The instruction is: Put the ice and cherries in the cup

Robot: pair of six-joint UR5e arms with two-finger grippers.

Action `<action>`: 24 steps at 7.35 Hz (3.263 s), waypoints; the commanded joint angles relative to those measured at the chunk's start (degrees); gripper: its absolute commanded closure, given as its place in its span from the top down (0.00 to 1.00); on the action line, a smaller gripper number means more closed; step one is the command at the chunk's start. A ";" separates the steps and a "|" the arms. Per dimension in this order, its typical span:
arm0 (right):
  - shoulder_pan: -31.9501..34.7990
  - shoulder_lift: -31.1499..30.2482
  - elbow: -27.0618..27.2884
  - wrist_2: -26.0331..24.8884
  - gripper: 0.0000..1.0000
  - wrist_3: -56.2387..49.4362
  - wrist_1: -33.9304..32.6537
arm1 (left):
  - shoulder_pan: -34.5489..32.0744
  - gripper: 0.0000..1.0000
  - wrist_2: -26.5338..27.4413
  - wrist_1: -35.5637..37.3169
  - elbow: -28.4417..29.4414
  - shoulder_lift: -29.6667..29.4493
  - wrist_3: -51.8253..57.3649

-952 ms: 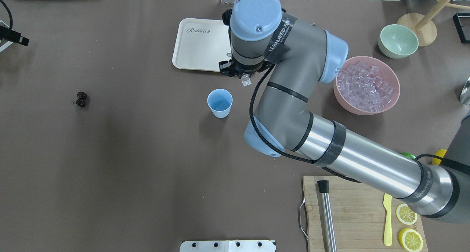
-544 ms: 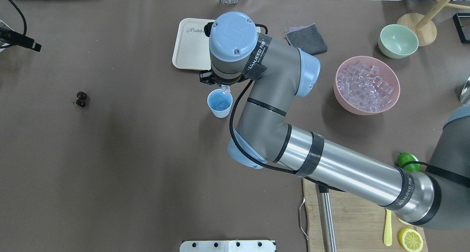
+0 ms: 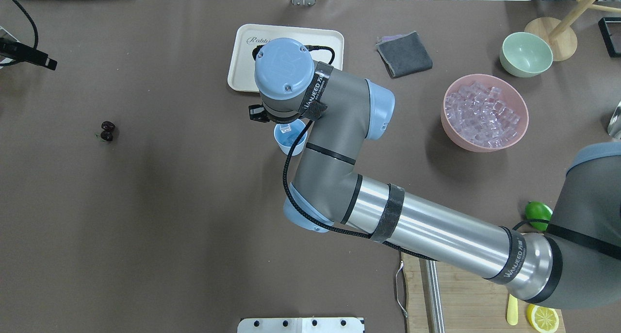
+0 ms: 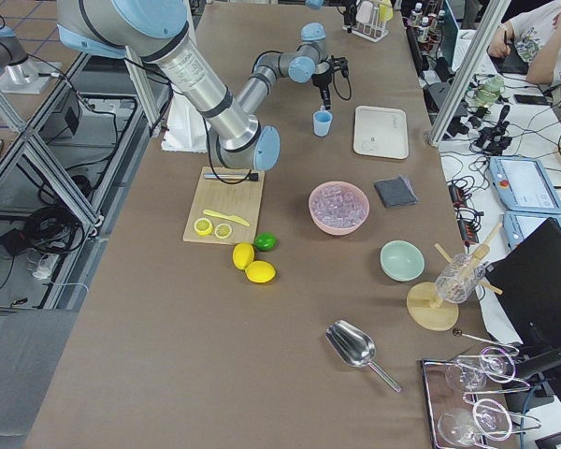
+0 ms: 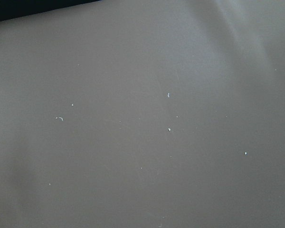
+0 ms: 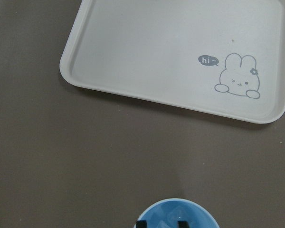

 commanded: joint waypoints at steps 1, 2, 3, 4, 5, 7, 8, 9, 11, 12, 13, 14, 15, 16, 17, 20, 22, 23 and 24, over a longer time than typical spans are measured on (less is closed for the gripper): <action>0.01 -0.32 0.14 -0.49 0.75 -1.08 0.04 | 0.02 0.98 0.00 0.03 -0.23 0.09 -0.01; 0.01 -0.41 0.14 -0.84 0.98 -1.08 -0.04 | 0.02 0.98 0.09 0.12 -0.06 0.18 0.08; 0.01 -0.75 0.49 -1.11 0.99 -0.82 0.04 | 0.02 0.98 0.09 0.03 -1.10 0.27 -0.01; 0.71 -1.80 1.27 -1.28 0.99 -1.08 -0.04 | 0.02 0.98 0.09 0.29 -2.16 0.27 -0.01; 3.15 -6.16 7.63 0.37 0.99 -1.95 -0.65 | 2.63 0.98 0.18 0.56 -3.21 -0.60 -0.97; 16.71 -23.87 23.37 16.78 0.99 -12.94 -0.57 | 7.47 0.98 2.80 0.47 -3.49 -1.14 -2.99; 26.37 -31.88 26.91 25.70 0.99 -24.96 -0.40 | 10.18 0.98 6.03 0.21 -3.31 -0.36 -3.26; 32.39 -38.31 28.77 29.00 0.99 -33.34 -0.13 | 11.17 0.98 6.59 0.03 -2.87 0.17 -4.65; 48.71 -47.82 25.65 40.75 0.99 -57.57 -0.75 | 13.10 0.98 6.68 0.03 -3.05 0.62 -9.76; 51.84 -50.65 25.19 41.60 0.99 -61.69 -0.75 | 14.07 0.98 6.68 -0.05 -2.78 0.71 -9.50; 53.44 -51.72 23.80 41.87 0.99 -65.99 -0.75 | 14.69 0.98 6.68 -0.23 -2.17 0.71 -9.76; 53.97 -51.73 21.87 41.87 0.99 -67.95 -0.66 | 14.78 0.98 6.68 -0.40 -1.56 0.71 -9.68; 53.89 -52.08 21.15 40.91 0.99 -68.14 -0.40 | 15.65 0.98 6.77 -0.49 -1.29 0.71 -9.68; 53.89 -51.65 19.58 41.42 0.99 -70.06 -0.13 | 16.10 0.98 6.77 -1.02 -1.11 0.71 -9.68; 54.41 -51.73 19.65 41.60 0.99 -70.86 -0.22 | 16.71 0.98 6.77 -1.28 0.37 0.79 -9.68; 54.77 -52.52 19.91 41.17 0.99 -71.05 0.13 | 16.80 0.82 6.77 -2.60 2.14 0.97 -9.68; 54.68 -53.58 20.26 41.08 0.99 -71.13 0.22 | 16.80 0.49 6.77 -2.60 2.32 0.97 -9.76; 55.20 -53.58 20.87 41.34 0.99 -71.05 0.22 | 16.80 0.14 6.77 -2.52 2.23 1.06 -9.68; 55.21 -54.02 20.88 41.17 0.99 -71.13 0.22 | 16.80 0.05 6.77 -2.69 2.49 0.97 -9.68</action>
